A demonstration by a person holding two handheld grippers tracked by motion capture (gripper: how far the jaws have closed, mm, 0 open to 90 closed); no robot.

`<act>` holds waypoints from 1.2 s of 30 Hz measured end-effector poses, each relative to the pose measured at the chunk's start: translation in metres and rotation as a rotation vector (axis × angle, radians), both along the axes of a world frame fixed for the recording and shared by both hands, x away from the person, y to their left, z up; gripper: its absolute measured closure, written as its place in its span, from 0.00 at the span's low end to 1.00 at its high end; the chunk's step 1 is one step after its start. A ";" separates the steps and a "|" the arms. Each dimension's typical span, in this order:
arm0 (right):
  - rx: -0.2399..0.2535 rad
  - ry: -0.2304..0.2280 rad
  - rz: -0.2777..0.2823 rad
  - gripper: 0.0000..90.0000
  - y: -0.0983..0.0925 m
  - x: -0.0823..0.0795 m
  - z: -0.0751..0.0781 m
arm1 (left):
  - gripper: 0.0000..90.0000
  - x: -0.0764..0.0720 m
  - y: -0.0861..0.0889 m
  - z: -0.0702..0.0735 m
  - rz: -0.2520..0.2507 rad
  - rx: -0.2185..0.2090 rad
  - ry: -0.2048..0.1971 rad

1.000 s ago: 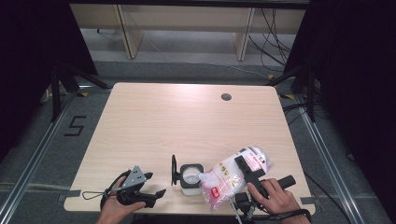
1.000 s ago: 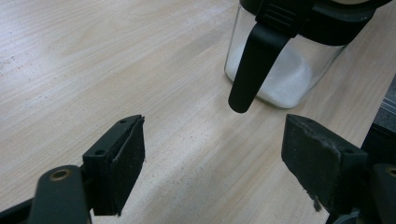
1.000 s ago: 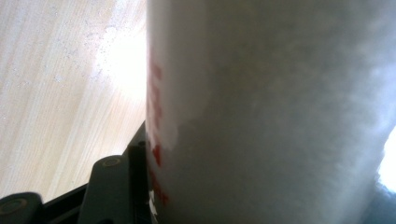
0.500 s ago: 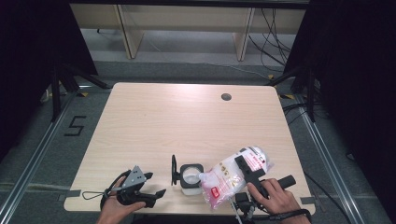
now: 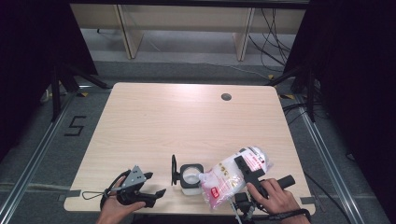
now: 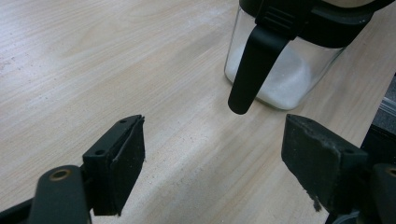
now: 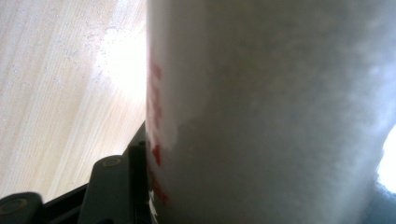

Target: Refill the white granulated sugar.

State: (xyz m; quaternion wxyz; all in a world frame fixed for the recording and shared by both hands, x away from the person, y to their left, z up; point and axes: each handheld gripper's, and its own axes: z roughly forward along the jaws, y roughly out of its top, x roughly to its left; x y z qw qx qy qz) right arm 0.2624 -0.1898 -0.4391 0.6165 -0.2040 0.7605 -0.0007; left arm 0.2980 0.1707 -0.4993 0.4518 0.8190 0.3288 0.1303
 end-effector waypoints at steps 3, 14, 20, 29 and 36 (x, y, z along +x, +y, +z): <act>0.011 0.005 -0.004 0.48 -0.001 0.000 -0.001 | 0.23 0.000 0.000 0.001 -0.004 0.009 0.003; -0.005 -0.001 0.011 0.48 0.000 0.001 0.000 | 0.23 0.000 0.001 0.001 -0.003 0.010 0.004; -0.016 -0.012 0.026 0.48 0.000 0.002 0.001 | 0.23 0.000 0.001 0.001 -0.004 0.010 0.004; -0.015 -0.014 0.028 0.48 0.000 0.002 0.002 | 0.23 0.001 0.001 0.001 -0.008 0.015 0.001; 0.012 0.004 -0.002 0.48 -0.001 0.000 -0.001 | 0.23 0.000 0.002 0.002 -0.006 0.024 0.002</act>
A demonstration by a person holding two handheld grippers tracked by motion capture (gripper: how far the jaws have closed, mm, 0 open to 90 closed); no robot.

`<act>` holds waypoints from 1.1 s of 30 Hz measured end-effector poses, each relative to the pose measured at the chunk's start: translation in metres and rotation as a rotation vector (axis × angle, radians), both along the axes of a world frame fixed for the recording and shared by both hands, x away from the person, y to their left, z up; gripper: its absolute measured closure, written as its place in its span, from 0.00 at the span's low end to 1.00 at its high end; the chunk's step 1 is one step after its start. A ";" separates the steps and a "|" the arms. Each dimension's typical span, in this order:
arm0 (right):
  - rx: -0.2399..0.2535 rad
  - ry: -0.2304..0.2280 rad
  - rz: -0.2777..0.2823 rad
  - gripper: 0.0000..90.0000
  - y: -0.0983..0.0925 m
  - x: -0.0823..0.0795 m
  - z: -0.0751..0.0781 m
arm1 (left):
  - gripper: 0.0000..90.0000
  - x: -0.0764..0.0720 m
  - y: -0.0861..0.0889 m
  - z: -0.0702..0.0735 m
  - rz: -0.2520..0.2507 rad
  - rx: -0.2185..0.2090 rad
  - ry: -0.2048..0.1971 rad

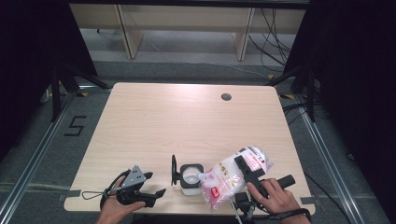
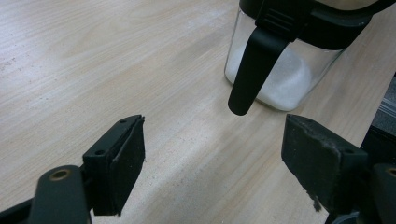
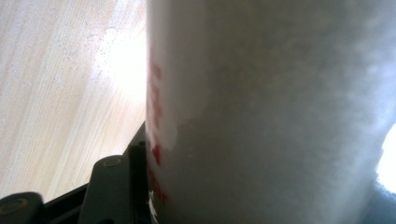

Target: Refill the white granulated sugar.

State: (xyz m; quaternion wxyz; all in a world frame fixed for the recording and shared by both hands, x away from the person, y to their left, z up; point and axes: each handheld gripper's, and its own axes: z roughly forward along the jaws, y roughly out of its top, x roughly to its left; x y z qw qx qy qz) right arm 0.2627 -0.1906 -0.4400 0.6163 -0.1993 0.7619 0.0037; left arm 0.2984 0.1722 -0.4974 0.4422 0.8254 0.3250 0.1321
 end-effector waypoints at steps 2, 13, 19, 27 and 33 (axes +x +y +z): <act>0.000 0.001 0.001 0.48 0.000 0.000 0.000 | 0.23 0.000 0.000 0.000 -0.003 -0.004 0.001; -0.012 -0.008 0.021 0.48 0.000 0.002 0.002 | 0.23 0.000 -0.001 0.000 0.007 -0.022 -0.001; -0.010 0.001 0.018 0.48 0.000 0.002 0.001 | 0.23 0.001 0.001 0.000 -0.003 -0.012 -0.010; -0.010 -0.010 0.011 0.48 0.000 0.001 0.001 | 0.23 0.001 0.002 0.001 -0.014 0.006 -0.011; -0.008 -0.003 0.009 0.48 0.001 0.001 0.001 | 0.23 0.000 -0.001 0.001 0.009 -0.025 -0.005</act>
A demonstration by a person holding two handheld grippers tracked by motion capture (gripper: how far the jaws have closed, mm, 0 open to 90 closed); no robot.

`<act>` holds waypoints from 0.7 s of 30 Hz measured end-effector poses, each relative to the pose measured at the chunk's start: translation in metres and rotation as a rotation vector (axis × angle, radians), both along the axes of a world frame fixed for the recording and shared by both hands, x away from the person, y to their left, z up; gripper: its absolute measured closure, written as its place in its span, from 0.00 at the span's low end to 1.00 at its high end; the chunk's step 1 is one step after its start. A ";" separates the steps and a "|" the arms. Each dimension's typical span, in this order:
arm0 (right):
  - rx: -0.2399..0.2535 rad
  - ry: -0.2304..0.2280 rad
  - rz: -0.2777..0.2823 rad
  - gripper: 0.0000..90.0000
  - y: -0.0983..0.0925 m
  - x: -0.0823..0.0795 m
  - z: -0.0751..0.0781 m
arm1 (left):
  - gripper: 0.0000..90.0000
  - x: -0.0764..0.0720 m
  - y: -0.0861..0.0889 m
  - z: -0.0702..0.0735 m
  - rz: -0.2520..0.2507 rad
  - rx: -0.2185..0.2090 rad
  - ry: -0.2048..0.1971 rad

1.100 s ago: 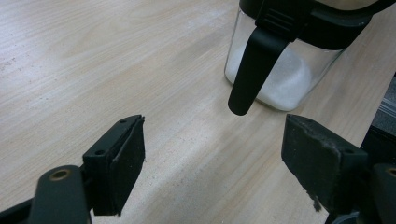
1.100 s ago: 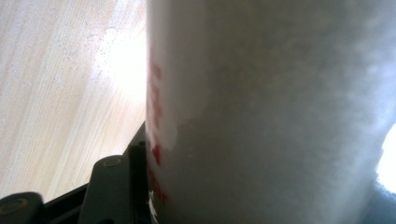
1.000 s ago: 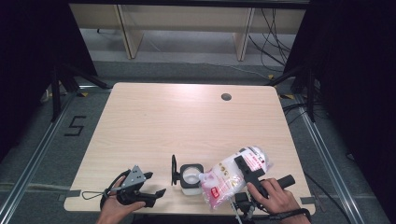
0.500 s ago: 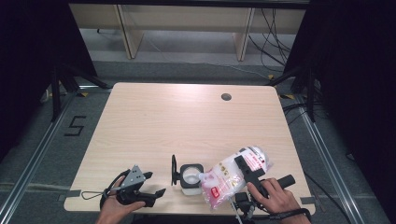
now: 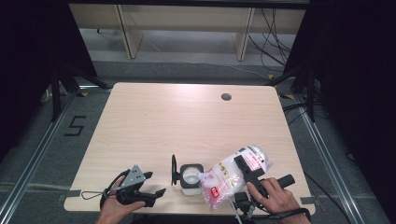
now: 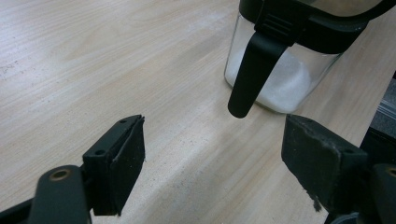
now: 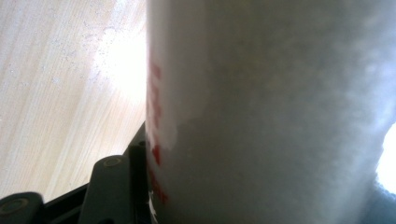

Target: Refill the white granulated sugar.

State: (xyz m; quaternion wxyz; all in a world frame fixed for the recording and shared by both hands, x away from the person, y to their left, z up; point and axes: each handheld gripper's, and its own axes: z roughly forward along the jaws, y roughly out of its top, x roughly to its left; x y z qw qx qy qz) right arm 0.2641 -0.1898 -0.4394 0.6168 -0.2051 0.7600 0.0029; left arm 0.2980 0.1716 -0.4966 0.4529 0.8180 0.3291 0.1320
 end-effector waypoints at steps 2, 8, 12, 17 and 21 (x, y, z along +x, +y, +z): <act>0.001 0.002 0.001 0.48 0.000 0.000 0.000 | 0.24 0.000 0.000 -0.001 -0.003 -0.007 -0.002; -0.021 -0.009 0.014 0.48 0.002 0.001 0.001 | 0.23 -0.001 0.000 0.001 0.008 0.008 0.009; -0.005 -0.006 0.004 0.48 0.002 -0.001 0.001 | 0.23 0.001 0.001 0.001 -0.011 0.014 -0.005; -0.030 -0.016 0.023 0.48 0.002 0.001 0.004 | 0.23 0.000 0.001 0.002 -0.012 0.014 -0.004; -0.027 -0.012 0.010 0.48 0.001 0.001 0.002 | 0.24 0.001 0.001 0.002 -0.011 0.015 -0.004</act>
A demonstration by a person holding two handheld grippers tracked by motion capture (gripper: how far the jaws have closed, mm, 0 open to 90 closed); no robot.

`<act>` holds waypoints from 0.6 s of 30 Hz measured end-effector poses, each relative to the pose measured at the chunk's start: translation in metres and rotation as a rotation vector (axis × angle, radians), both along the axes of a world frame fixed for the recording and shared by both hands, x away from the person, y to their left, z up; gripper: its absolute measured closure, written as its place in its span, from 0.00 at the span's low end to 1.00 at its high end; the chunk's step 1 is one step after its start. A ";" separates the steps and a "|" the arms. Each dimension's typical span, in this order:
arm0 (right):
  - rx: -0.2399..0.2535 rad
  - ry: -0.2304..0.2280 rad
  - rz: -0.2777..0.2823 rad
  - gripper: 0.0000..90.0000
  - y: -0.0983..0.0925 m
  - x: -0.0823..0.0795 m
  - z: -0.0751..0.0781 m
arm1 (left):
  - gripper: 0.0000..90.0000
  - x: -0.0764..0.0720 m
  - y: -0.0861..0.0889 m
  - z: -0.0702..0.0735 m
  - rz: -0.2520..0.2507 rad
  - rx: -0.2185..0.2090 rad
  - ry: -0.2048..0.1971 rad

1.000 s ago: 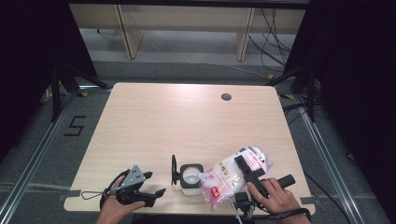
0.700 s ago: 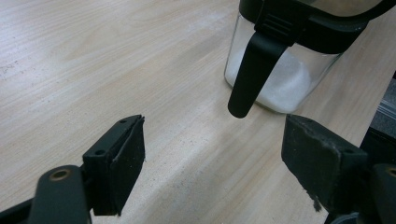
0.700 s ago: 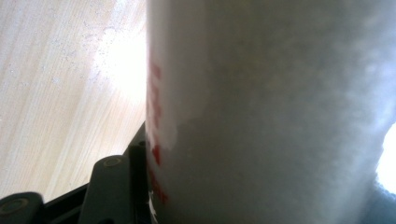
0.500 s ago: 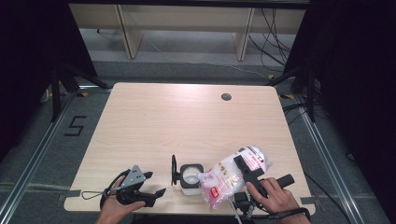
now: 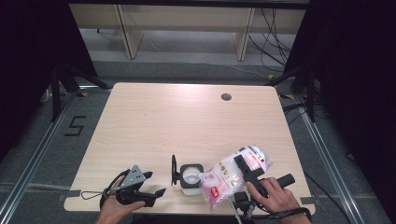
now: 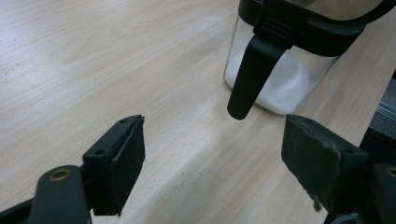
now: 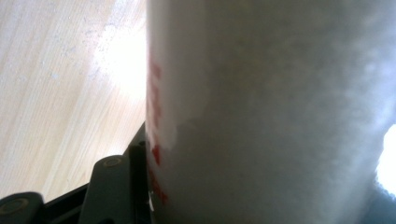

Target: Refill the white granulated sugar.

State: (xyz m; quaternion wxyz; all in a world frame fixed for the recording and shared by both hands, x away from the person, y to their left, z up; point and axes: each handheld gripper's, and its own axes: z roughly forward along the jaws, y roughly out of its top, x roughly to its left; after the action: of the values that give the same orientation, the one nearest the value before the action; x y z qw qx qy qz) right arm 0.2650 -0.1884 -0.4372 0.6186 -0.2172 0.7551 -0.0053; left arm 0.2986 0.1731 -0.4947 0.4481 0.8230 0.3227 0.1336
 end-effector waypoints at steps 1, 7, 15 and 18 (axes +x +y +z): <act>0.011 0.003 -0.023 0.48 -0.001 -0.001 -0.001 | 0.24 0.000 0.000 0.000 0.002 -0.004 0.001; 0.016 -0.001 -0.026 0.48 -0.002 -0.002 0.000 | 0.24 -0.001 -0.001 0.000 0.016 -0.010 0.009; -0.010 0.000 -0.022 0.48 -0.001 -0.001 0.000 | 0.23 0.000 0.000 0.000 0.004 -0.014 -0.005; -0.034 -0.011 -0.020 0.48 -0.001 -0.002 0.001 | 0.23 -0.001 -0.001 0.000 0.019 -0.024 0.013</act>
State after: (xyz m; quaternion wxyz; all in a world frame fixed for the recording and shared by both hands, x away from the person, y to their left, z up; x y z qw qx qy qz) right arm 0.2632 -0.1890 -0.4359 0.6189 -0.2203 0.7535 -0.0256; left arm 0.2974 0.1725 -0.4948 0.4547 0.8152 0.3350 0.1284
